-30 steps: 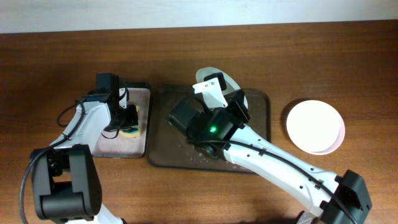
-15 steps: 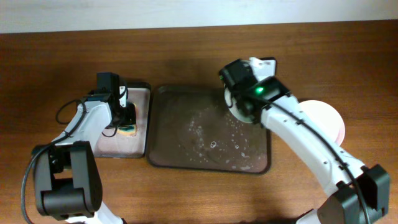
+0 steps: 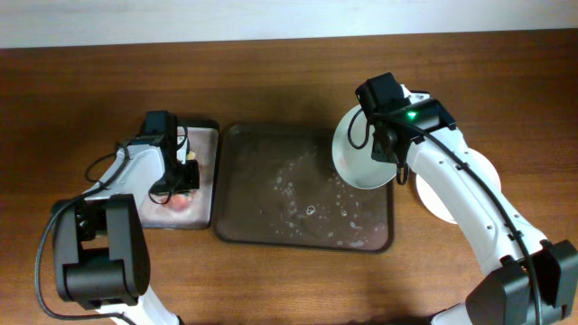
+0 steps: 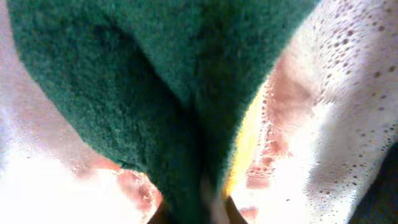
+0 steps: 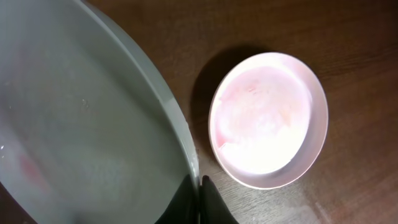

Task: Clean dirty plates on tray and stack at the side
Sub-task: 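Lift the green plate and carry it right onto the plate stack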

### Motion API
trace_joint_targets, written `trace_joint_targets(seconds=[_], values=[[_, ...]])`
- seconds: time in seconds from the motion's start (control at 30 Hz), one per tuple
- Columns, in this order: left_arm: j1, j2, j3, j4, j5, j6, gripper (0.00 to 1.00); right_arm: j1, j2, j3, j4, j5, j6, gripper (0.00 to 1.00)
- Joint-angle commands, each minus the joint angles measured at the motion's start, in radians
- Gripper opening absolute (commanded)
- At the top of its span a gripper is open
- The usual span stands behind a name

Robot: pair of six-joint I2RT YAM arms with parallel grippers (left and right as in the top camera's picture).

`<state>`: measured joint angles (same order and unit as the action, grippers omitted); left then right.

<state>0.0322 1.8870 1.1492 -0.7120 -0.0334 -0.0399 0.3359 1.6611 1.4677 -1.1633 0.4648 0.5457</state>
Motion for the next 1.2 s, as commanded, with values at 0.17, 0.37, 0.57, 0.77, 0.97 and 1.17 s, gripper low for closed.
trace_joint_targets(seconds=[0.17,0.37,0.57,0.77,0.97,1.17], values=[[0.002,0.013,-0.001,-0.016,-0.016,0.011,0.0,-0.003,-0.032,-0.003,-0.004,-0.013,0.01,0.04],[0.002,-0.059,0.018,-0.014,-0.016,0.011,0.56,-0.003,-0.032,-0.003,-0.004,-0.014,0.01,0.04],[0.002,-0.077,0.033,0.109,-0.015,0.011,0.73,-0.003,-0.032,-0.003,-0.004,-0.021,0.01,0.04],[0.002,-0.031,0.031,0.167,-0.016,0.011,0.75,-0.003,-0.032,-0.003,-0.004,-0.04,0.01,0.04],[0.002,0.029,0.031,0.202,-0.016,0.011,0.49,-0.003,-0.032,-0.003,-0.01,-0.047,0.01,0.04],[0.002,0.024,0.035,0.219,-0.016,0.011,0.0,-0.003,-0.032,-0.003,-0.012,-0.065,0.01,0.04]])
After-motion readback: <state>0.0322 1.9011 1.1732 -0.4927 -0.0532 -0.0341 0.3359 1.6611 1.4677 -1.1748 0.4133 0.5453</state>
